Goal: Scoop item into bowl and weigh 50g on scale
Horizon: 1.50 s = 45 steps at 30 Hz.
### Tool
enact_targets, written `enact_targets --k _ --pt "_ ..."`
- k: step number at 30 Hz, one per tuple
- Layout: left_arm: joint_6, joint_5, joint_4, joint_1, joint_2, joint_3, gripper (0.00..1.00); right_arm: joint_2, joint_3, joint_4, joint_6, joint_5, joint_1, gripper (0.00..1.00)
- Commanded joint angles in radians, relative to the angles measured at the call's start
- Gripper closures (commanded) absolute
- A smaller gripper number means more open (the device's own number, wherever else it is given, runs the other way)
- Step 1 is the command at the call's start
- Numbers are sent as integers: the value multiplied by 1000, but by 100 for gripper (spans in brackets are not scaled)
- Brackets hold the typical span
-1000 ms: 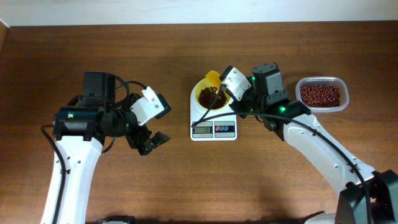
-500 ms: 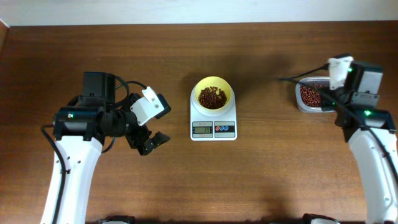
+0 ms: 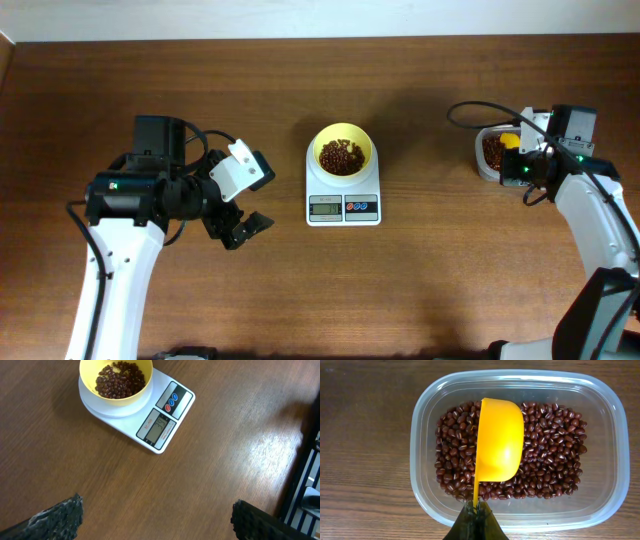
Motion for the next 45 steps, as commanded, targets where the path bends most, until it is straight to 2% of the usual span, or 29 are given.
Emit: enact_targets --k 1,5,16,19,22,31,34,40,45 --pt "-10 3 -1 2 0 7 1 5 5 0 80 -50 -2 96" --pt "-10 3 -1 2 0 7 1 5 5 -1 94 -208 -3 96" --pt "-10 3 -1 2 0 7 1 5 5 -25 256 -211 -3 96" --pt "-10 3 -1 2 0 7 1 5 5 -23 444 -216 -42 96" --pt "-10 3 -1 2 0 7 1 5 5 -23 525 -306 -114 96" --pt "-10 3 -1 2 0 7 1 5 5 -30 524 -599 -287 96" --pt "-10 3 -1 2 0 7 1 5 5 -64 524 -631 -331 96" --pt "-10 3 -1 2 0 7 1 5 5 -71 524 -657 -338 96" --pt "-10 3 -1 2 0 7 1 5 5 -55 524 -816 -338 96"
